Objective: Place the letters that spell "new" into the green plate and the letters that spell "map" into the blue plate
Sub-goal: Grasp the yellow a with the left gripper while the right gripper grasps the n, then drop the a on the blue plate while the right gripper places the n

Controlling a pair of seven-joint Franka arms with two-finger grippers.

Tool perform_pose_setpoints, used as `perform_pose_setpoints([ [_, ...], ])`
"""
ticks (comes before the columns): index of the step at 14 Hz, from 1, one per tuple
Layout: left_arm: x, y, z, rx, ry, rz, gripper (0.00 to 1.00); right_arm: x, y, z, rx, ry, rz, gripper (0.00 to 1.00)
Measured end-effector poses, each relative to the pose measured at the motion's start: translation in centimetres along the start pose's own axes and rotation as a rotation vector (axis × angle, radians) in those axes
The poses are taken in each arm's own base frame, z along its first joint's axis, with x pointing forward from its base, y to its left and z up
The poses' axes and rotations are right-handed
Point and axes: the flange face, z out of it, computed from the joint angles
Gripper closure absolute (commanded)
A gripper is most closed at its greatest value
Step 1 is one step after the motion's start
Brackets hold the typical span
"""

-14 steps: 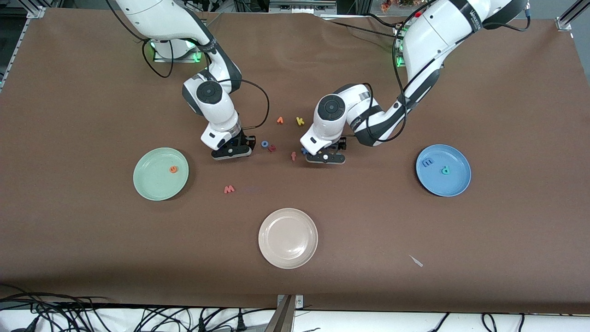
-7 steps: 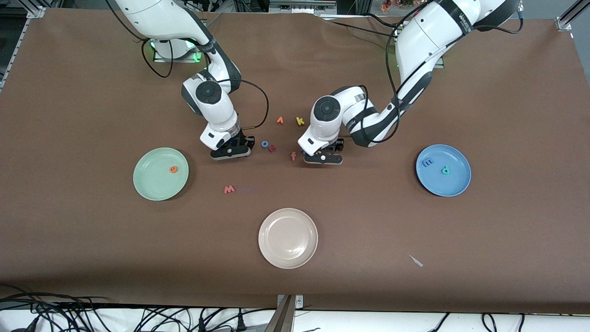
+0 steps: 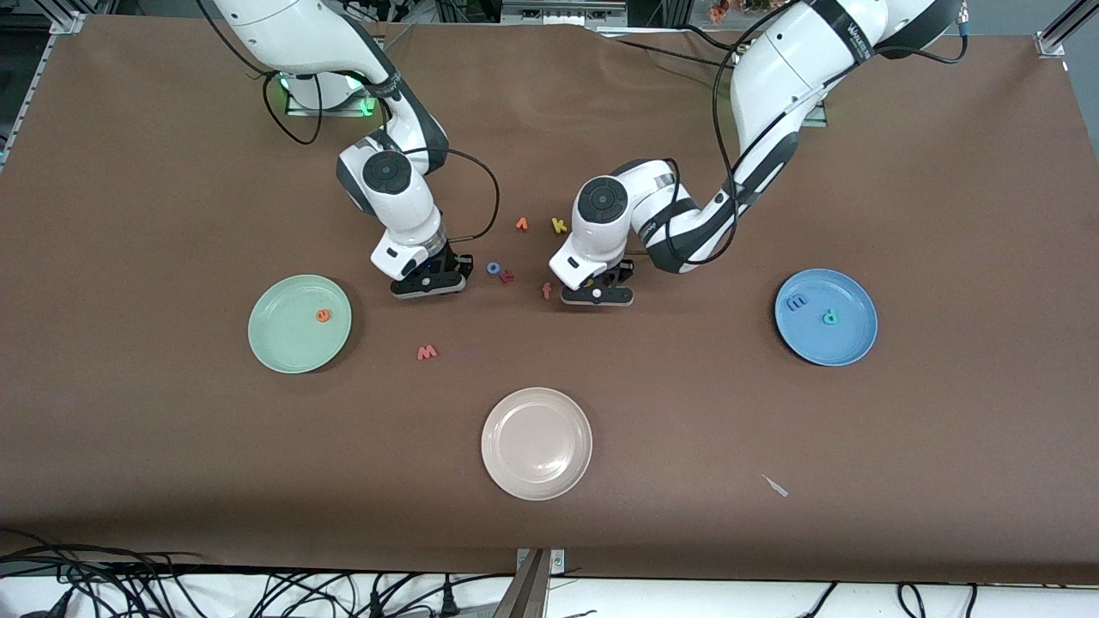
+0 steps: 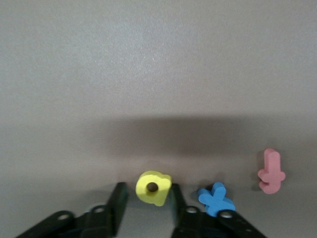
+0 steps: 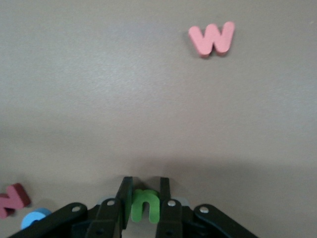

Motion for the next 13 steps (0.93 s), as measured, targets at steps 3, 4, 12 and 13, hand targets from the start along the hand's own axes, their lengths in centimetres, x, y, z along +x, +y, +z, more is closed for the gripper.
perform_pose_setpoints([
  [3, 0.0, 0.0, -0.1, 0.002, 0.001, 0.0, 1.0, 2.0, 1.9, -2.5, -0.054, -0.025, -0.045, 0.81],
  [4, 0.1, 0.0, -0.1, 0.001, 0.002, -0.001, 1.0, 2.8, 2.6, -3.6, -0.073, -0.037, -0.061, 0.81],
  [12, 7.4, -11.5, -4.2, 0.098, -0.116, 0.054, 1.0, 7.6, 17.2, -8.9, -0.186, -0.13, -0.293, 0.81],
  [13, 8.3, -14.0, -5.0, 0.104, -0.148, 0.082, 1.0, 7.7, 19.3, -9.0, -0.179, -0.14, -0.308, 0.8],
])
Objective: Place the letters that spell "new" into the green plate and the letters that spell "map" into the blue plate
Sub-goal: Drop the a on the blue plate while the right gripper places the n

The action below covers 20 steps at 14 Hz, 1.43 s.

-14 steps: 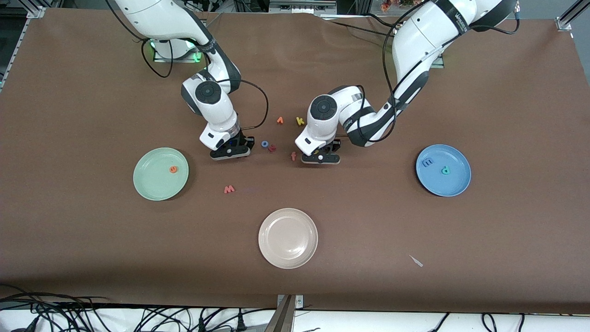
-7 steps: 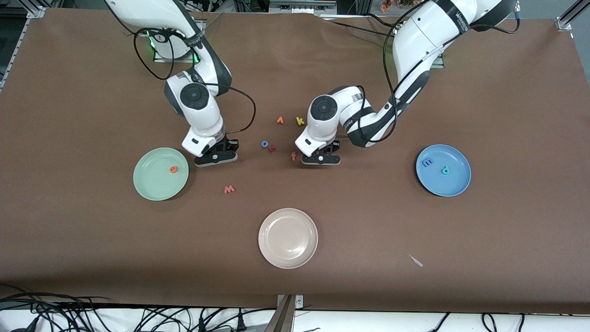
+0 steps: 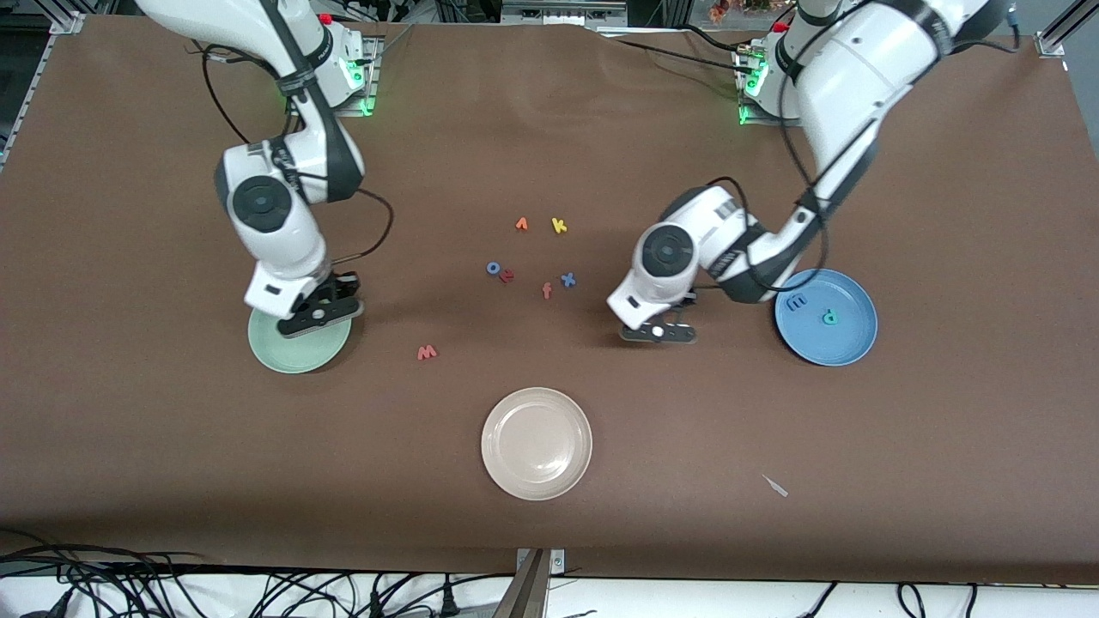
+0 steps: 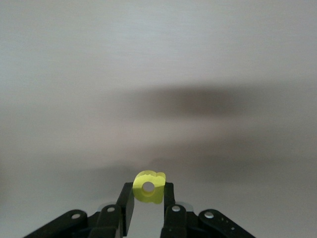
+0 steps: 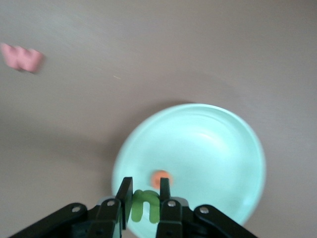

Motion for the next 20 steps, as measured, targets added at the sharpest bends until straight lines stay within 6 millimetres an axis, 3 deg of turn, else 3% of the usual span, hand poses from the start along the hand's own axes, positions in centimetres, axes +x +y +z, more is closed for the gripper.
perform_pose_setpoints([
  [2, 1.0, -6.0, -0.5, 0.011, -0.068, 0.072, 1.0, -1.2, 3.3, 0.8, 0.052, -0.009, -0.003, 0.79],
  [4, 1.8, -11.6, 0.1, 0.007, -0.127, 0.148, 1.0, -2.1, 5.1, 1.6, 0.093, -0.011, -0.006, 0.74],
  [5, 2.0, -14.3, 0.4, -0.002, -0.151, 0.185, 1.0, -2.3, 5.6, 1.8, 0.1, -0.012, -0.007, 0.7],
  [8, 2.4, -21.4, 1.3, -0.044, -0.19, 0.299, 1.0, -2.5, 5.9, 2.1, 0.101, -0.016, -0.012, 0.44],
  [9, 2.4, -23.3, 1.6, -0.059, -0.195, 0.337, 0.99, -2.5, 5.9, 2.1, 0.102, -0.016, -0.012, 0.42],
  [10, 2.4, -25.0, 1.9, -0.073, -0.199, 0.372, 0.84, -2.5, 5.9, 2.1, 0.102, -0.016, -0.013, 0.41],
  [11, 2.3, -26.4, 2.3, -0.086, -0.202, 0.404, 0.32, -2.5, 5.9, 2.1, 0.102, -0.016, -0.013, 0.4],
  [12, 2.2, -27.6, 2.7, -0.095, -0.206, 0.434, 0.0, -2.5, 5.9, 2.1, 0.102, -0.016, -0.013, 0.39],
  [15, 2.1, -29.3, 3.1, -0.107, -0.208, 0.474, 0.0, -1.9, 5.1, 1.7, 0.105, -0.003, -0.021, 0.36],
  [17, 2.3, -30.7, 2.3, -0.107, -0.217, 0.454, 0.0, -0.5, 3.7, 0.6, 0.115, 0.022, 0.017, 0.35],
  [20, 2.8, -33.5, -1.1, -0.12, -0.243, 0.397, 0.0, 2.3, -1.7, -0.4, 0.152, 0.046, 0.102, 0.26],
])
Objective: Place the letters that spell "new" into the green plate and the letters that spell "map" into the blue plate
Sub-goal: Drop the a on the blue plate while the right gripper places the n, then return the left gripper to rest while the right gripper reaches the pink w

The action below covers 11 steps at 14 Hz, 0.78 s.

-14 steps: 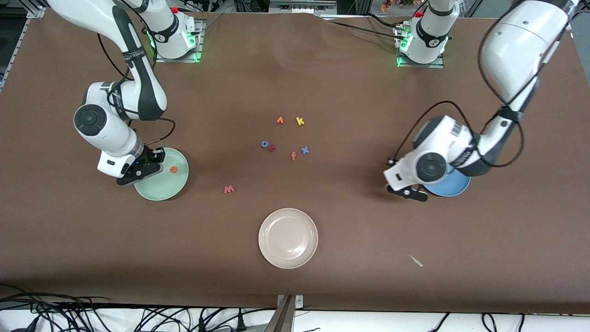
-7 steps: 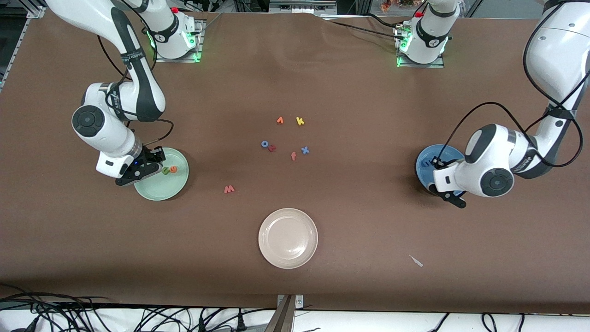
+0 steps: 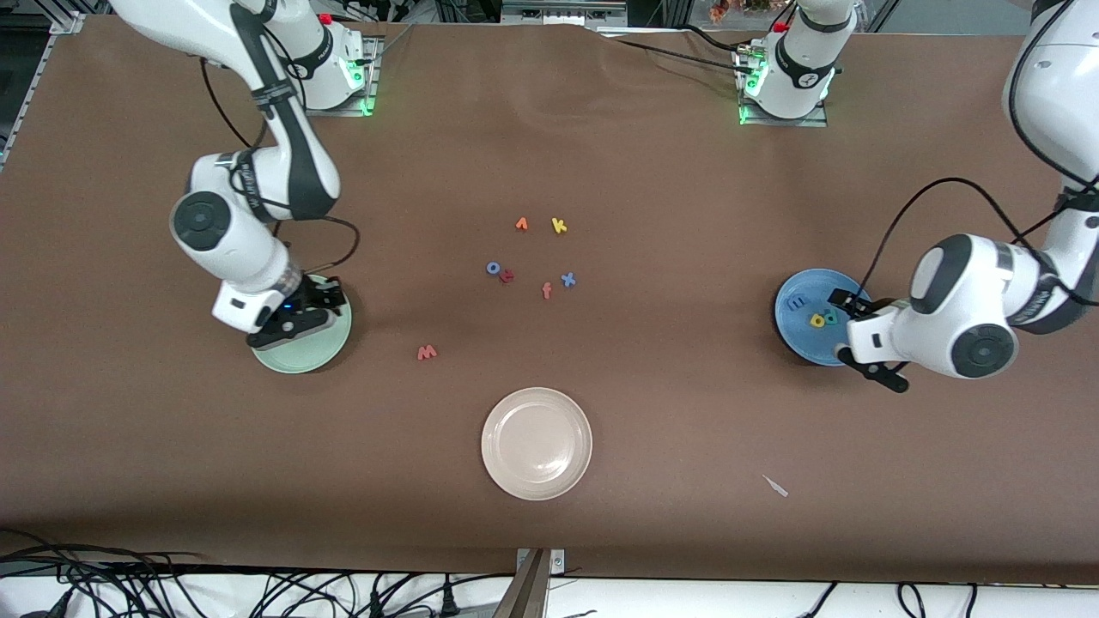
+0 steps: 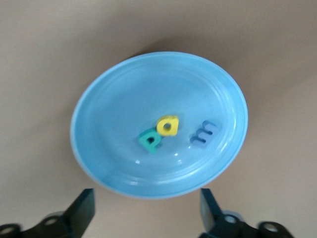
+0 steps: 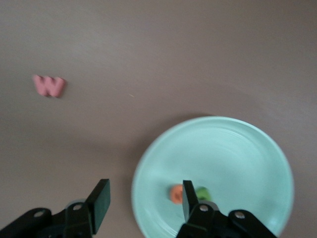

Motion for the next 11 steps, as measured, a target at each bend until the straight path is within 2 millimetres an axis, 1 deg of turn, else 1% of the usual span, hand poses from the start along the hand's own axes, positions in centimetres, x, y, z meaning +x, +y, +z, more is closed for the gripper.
perform_pose_setpoints([
  [1, -0.4, -0.4, -1.2, 0.0, -0.001, -0.012, 0.0, 1.1, -1.9, 0.4, 0.007, 0.008, 0.009, 0.24],
  [2, -0.7, -0.7, -2.1, 0.001, -0.001, -0.02, 0.0, 2.3, -3.5, 0.9, 0.011, 0.017, 0.007, 0.16],
  [3, -0.9, -0.8, -2.8, 0.002, 0.0, -0.025, 0.0, 3.7, -4.8, 1.6, 0.015, 0.027, 0.0, 0.08],
  [4, -1.1, -0.9, -3.4, 0.002, -0.001, -0.033, 0.0, 4.9, -5.5, 2.2, 0.016, 0.036, -0.009, 0.06],
  [6, -1.4, -1.0, -4.3, -0.01, -0.003, -0.073, 0.0, 6.9, -6.6, 3.1, 0.019, 0.057, -0.025, 0.06],
  [8, -1.7, -0.9, -5.5, -0.02, 0.012, -0.107, 0.0, 8.3, -7.6, 3.8, 0.026, 0.069, -0.037, 0.05],
  [9, -2.0, -0.6, -6.5, -0.012, 0.026, -0.118, 0.0, 8.8, -8.2, 4.4, 0.031, 0.073, -0.042, 0.05],
  [11, -3.2, 0.4, -9.3, 0.003, 0.06, -0.149, 0.0, 9.2, -9.0, 5.6, 0.036, 0.085, -0.044, 0.05],
])
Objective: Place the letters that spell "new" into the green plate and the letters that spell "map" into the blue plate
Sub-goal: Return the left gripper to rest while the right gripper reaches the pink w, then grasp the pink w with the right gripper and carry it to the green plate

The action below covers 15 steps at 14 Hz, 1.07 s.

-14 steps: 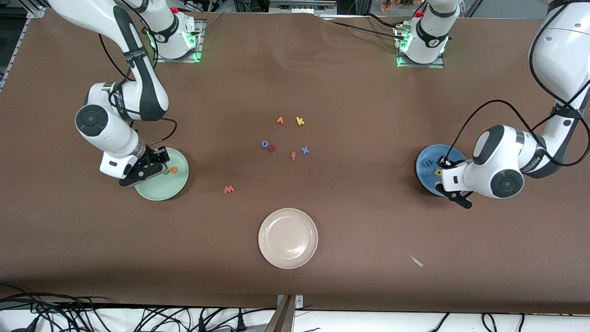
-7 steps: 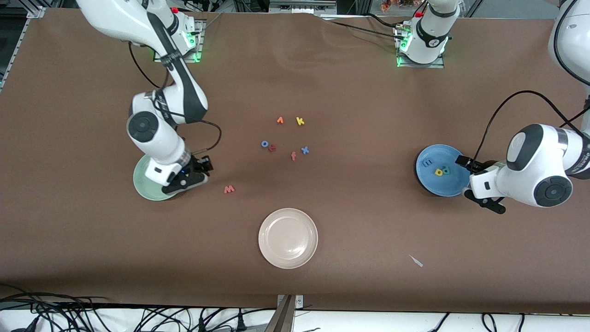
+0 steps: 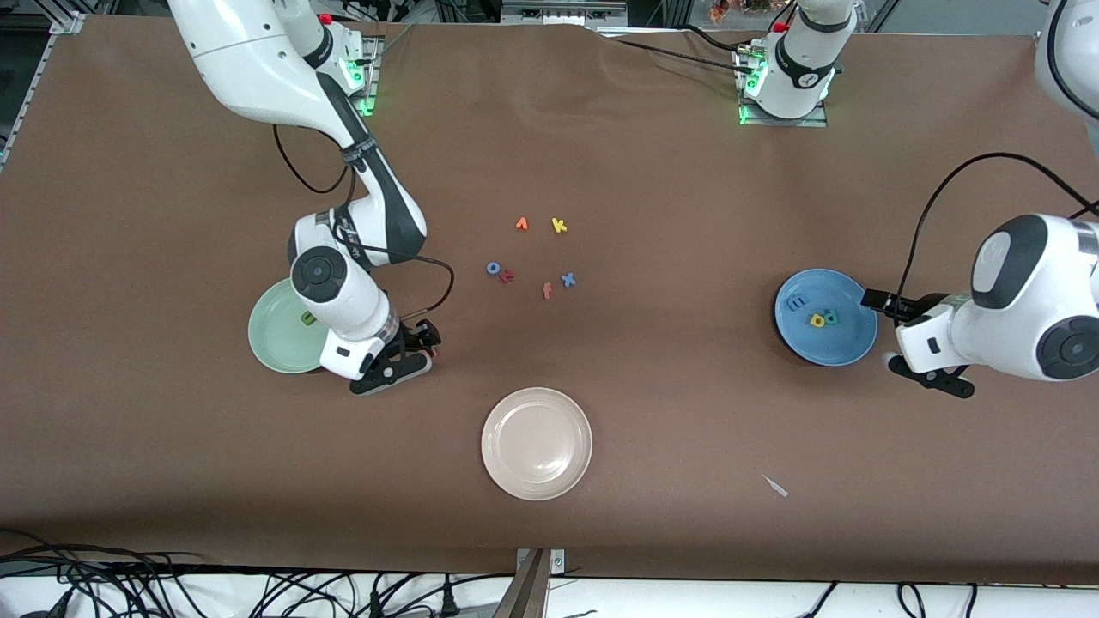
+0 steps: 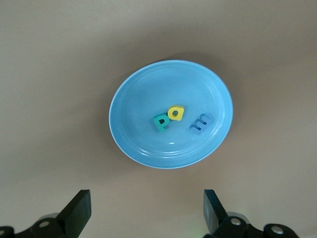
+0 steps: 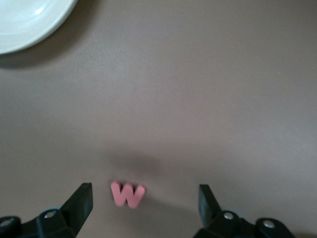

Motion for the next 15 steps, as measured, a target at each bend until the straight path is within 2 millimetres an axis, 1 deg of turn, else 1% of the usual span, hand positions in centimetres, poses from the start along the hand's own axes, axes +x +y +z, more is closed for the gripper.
perform_pose_setpoints([
  [1, -0.7, 0.4, -1.4, -0.01, 0.017, -0.042, 0.0, 0.0, -0.2, 0.4, 0.0, 0.001, 0.0, 0.05],
  [3, -2.2, 0.7, -3.7, -0.038, 0.048, -0.191, 0.0, -0.1, -0.7, 0.9, 0.001, -0.003, 0.011, 0.05],
  [5, -3.5, 1.0, -5.8, -0.023, 0.074, -0.294, 0.0, -0.3, -1.0, 1.5, 0.001, -0.008, 0.047, 0.06],
  [6, -4.1, 1.7, -7.1, -0.004, 0.091, -0.317, 0.0, -0.4, -1.3, 2.0, 0.001, -0.008, 0.076, 0.06],
  [8, -5.6, 3.6, -10.2, 0.016, 0.144, -0.339, 0.0, -0.9, -2.1, 2.9, 0.002, -0.014, 0.162, 0.06],
  [9, -6.8, 4.5, -12.1, 0.011, 0.18, -0.344, 0.0, -1.0, -2.5, 3.2, 0.002, -0.018, 0.193, 0.06],
  [11, -10.0, 5.8, -15.9, 0.02, 0.256, -0.353, 0.0, -1.3, -3.2, 3.5, 0.001, -0.024, 0.23, 0.09],
  [12, -11.6, 6.3, -17.6, 0.029, 0.289, -0.357, 0.0, -1.4, -3.3, 3.7, 0.001, -0.027, 0.24, 0.12],
  [14, -14.1, 7.1, -19.8, 0.044, 0.336, -0.366, 0.0, -1.6, -3.2, 3.8, 0.0, -0.026, 0.249, 0.13],
  [15, -15.0, 7.3, -20.4, 0.049, 0.35, -0.37, 0.0, -1.6, -3.2, 3.9, 0.0, -0.023, 0.251, 0.15],
])
